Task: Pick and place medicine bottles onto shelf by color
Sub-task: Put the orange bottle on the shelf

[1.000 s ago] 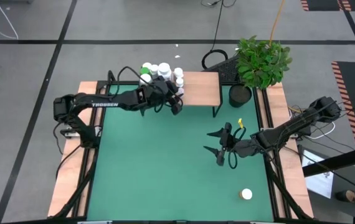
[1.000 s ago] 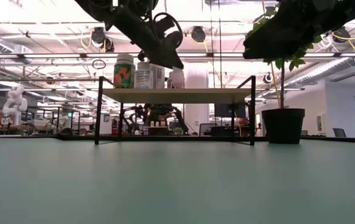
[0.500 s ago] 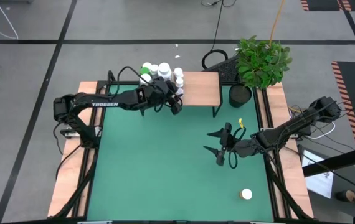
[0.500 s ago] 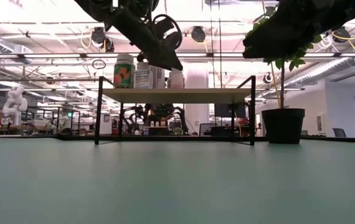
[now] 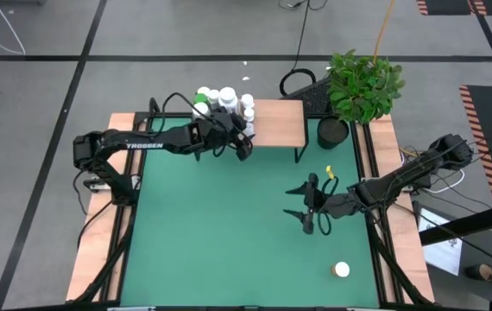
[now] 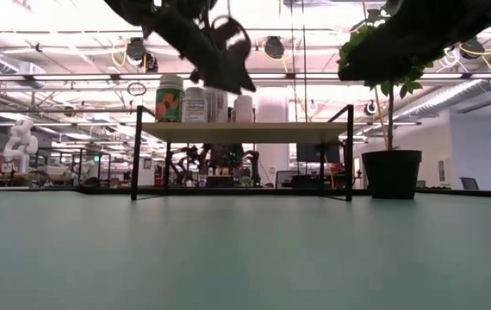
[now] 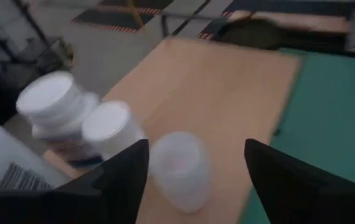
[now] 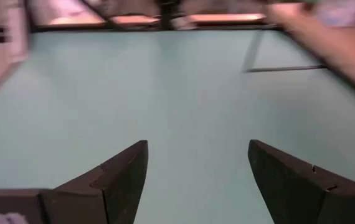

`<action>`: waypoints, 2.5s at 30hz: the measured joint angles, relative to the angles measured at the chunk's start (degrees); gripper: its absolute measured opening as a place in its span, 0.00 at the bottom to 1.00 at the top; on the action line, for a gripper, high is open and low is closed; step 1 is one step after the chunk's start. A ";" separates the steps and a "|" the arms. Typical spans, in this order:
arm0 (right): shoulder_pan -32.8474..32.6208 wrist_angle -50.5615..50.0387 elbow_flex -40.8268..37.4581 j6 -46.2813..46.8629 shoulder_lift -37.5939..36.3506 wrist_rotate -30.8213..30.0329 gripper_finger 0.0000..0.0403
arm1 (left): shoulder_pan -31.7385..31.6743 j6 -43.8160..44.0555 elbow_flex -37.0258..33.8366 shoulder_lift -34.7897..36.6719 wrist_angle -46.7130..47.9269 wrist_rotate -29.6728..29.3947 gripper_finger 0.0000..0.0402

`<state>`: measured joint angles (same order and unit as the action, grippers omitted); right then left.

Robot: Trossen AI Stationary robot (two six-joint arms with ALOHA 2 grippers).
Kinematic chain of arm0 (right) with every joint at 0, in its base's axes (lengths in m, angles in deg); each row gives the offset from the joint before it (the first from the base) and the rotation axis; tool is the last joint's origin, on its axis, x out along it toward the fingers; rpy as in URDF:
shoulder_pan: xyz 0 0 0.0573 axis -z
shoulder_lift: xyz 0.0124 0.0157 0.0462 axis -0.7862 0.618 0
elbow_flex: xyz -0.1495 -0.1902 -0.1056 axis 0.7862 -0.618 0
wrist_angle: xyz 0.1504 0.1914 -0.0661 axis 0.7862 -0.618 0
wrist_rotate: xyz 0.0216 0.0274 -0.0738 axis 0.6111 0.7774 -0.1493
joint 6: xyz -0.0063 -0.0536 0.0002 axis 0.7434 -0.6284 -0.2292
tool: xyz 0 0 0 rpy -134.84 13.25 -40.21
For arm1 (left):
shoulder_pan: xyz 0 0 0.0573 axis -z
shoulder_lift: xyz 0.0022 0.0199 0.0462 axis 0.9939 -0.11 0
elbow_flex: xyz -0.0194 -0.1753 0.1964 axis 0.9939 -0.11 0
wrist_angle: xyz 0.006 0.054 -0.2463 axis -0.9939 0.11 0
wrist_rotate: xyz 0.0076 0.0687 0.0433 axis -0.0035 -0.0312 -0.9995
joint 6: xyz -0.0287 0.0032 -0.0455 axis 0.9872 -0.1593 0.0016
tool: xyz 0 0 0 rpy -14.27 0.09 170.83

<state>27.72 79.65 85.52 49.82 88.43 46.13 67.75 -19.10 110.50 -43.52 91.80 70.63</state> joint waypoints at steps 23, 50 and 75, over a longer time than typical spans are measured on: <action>-23.32 -44.97 23.29 24.90 6.14 5.14 0.67 | 35.67 -4.84 0.00 -10.52 -17.99 0.10 0.59; -40.31 -58.08 26.10 56.34 17.21 16.79 0.67 | 43.18 5.06 -0.01 -27.31 -35.78 -2.20 0.59; -39.67 -56.00 25.55 50.29 21.78 15.30 0.67 | 42.64 6.88 -0.01 -27.31 -33.59 -4.66 0.59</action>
<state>-11.95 23.65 111.07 100.11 110.21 61.44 110.39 -12.21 110.49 -70.83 58.21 65.97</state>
